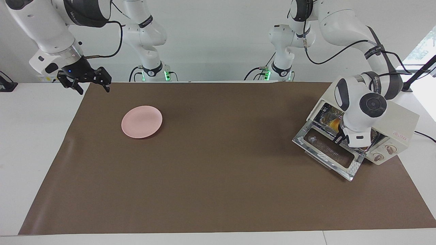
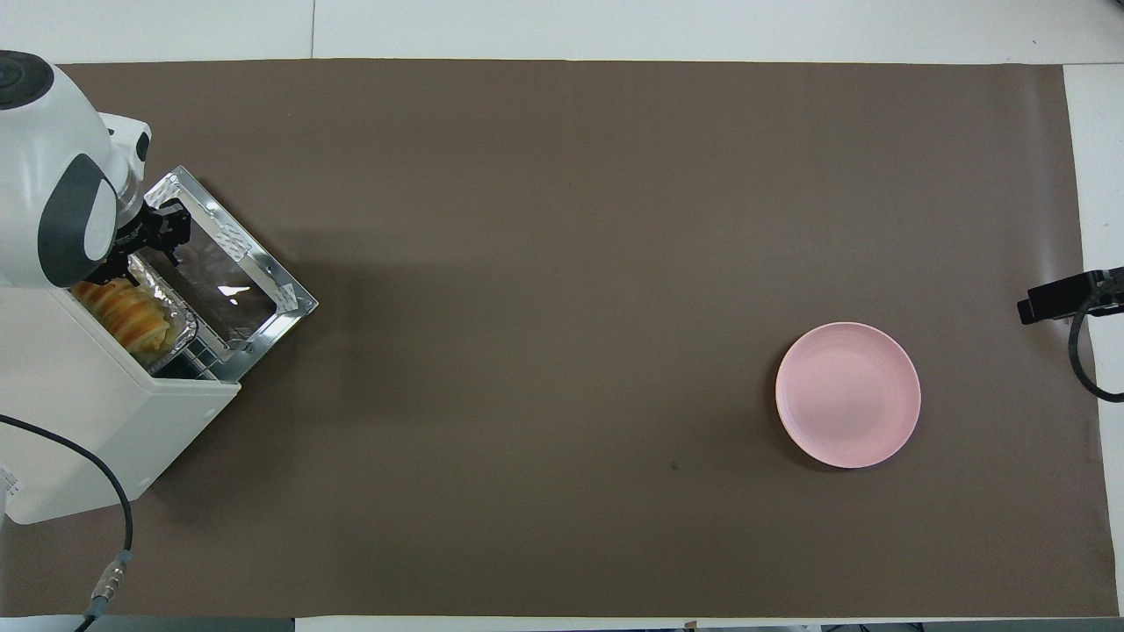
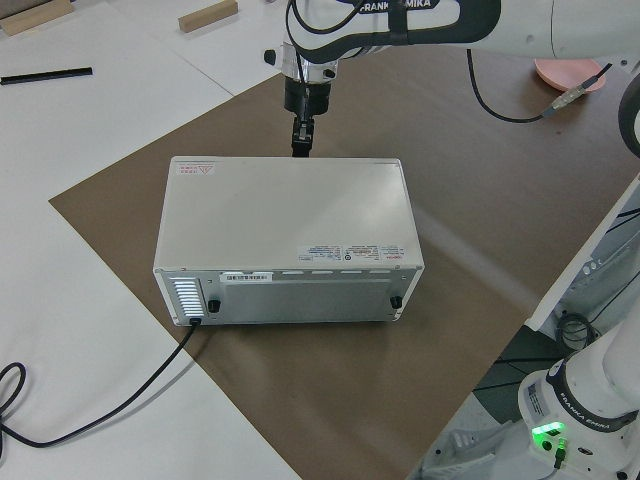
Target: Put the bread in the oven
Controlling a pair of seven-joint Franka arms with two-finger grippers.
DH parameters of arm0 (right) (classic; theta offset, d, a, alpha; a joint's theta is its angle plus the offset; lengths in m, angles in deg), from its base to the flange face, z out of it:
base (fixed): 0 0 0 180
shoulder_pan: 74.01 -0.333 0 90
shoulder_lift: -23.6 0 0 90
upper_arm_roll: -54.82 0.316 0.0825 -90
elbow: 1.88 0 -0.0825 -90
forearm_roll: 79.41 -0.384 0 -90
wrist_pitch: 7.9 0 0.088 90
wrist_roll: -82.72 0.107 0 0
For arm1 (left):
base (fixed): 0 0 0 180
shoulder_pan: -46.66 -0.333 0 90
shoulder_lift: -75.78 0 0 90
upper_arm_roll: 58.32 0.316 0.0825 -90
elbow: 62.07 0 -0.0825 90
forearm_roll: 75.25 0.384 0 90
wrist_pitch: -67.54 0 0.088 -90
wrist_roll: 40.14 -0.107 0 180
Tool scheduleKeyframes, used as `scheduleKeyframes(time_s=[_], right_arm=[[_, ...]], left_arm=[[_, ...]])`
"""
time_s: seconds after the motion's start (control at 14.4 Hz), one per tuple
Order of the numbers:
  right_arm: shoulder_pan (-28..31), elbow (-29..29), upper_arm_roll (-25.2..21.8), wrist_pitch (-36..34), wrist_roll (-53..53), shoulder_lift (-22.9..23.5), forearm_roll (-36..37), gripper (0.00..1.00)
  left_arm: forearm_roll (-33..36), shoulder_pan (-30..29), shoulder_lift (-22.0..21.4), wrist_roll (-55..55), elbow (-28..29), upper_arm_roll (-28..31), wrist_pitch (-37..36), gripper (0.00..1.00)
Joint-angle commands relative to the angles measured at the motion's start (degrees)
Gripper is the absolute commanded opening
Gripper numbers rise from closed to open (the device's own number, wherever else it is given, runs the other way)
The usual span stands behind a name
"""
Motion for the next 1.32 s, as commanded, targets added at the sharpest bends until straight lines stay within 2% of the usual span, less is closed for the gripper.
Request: scheduleKeyframes(time_s=[0.0, 0.21, 0.35, 0.55, 0.83, 0.97, 1.04, 1.11, 1.25], right_arm=[[0.3, 0.3, 0.5, -0.8, 0.8, -0.7, 0.7, 1.0], [0.3, 0.3, 0.5, -0.8, 0.8, -0.7, 0.7, 1.0], [0.3, 0.3, 0.5, -0.8, 0.8, -0.7, 0.7, 1.0], [0.3, 0.3, 0.5, -0.8, 0.8, -0.7, 0.7, 1.0], [0.3, 0.3, 0.5, -0.8, 0.8, -0.7, 0.6, 1.0], [0.3, 0.3, 0.5, -0.8, 0.8, -0.7, 0.7, 1.0], [0.3, 0.3, 0.5, -0.8, 0.8, -0.7, 0.6, 1.0], [0.3, 0.3, 0.5, -0.8, 0.8, -0.7, 0.7, 1.0], [0.3, 0.3, 0.5, -0.8, 0.8, -0.7, 0.7, 1.0]], left_arm=[[1.5, 0.8, -1.4, -6.8, -0.5, -0.1, 3.2, 1.0], [1.0, 0.7, -1.3, -16.9, -6.1, -0.3, 3.1, 1.0], [0.1, 0.7, -2.6, -22.6, -8.3, -0.6, -0.6, 1.0], [-6.9, 0.5, -7.5, -31.8, -8.4, -0.4, -6.4, 1.0], [-9.1, 0.7, -12.6, -36.8, -8.5, -0.9, -16.0, 1.0], [-9.5, 0.1, -17.1, -37.7, -7.8, -1.3, -20.0, 1.0], [-9.5, -0.7, -19.1, -38.8, -7.6, -3.4, -23.2, 1.0], [-9.5, -3.6, -19.4, -39.8, -7.7, -6.4, -25.2, 1.0], [-9.5, -13.1, -19.9, -39.4, -7.7, -17.9, -25.9, 1.0]])
